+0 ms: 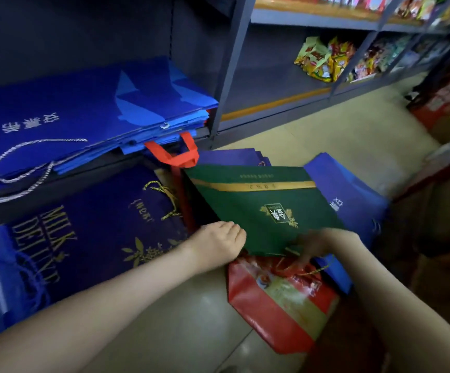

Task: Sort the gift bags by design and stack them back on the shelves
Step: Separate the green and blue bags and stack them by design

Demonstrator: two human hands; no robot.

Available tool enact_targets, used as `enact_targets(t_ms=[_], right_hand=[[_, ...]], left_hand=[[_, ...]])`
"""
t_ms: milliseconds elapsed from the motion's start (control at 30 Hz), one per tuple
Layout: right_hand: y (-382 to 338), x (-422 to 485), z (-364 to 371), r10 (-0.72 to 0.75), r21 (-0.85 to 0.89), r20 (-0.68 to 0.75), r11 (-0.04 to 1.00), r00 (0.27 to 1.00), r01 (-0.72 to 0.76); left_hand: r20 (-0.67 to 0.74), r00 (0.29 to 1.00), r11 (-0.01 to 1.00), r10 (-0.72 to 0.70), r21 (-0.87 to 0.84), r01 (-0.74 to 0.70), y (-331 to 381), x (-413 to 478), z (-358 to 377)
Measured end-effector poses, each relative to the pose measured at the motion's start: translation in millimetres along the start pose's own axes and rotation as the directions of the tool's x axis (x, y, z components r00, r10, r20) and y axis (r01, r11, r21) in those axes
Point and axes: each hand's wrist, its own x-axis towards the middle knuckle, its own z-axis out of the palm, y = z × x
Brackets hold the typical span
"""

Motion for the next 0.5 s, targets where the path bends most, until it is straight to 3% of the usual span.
enact_targets(t_ms=[67,167,267,367,500], right_hand=[[-16,-8,-8,-0.168,0.300,-0.054,0.937,0.984,0.176],[-42,-18,-12,-0.311,0.448,-0.148,0.825,0.939,0.344],[-56,-5,3,-0.186,0.310,-0.251,0.914,0.950,0.261],[-59,19,25,-0.066,0.140,-0.428,0.980,0.902,0.139],[-48,28,62,-0.045,0.038,-0.505,0.996,0.862,0.075]], left_hand=[[0.006,0.999,0.999,0.039,-0.002,-0.039,9,14,16],[-0.003,1.000,0.999,0.009,-0.044,-0.009,11,37,30],[-0.005,1.000,0.994,0.014,-0.104,-0.015,10,46,44],[0.006,0.999,0.987,0.033,-0.159,-0.031,3,45,63],[0.179,0.983,1.000,-0.031,0.007,0.030,-22,42,96]])
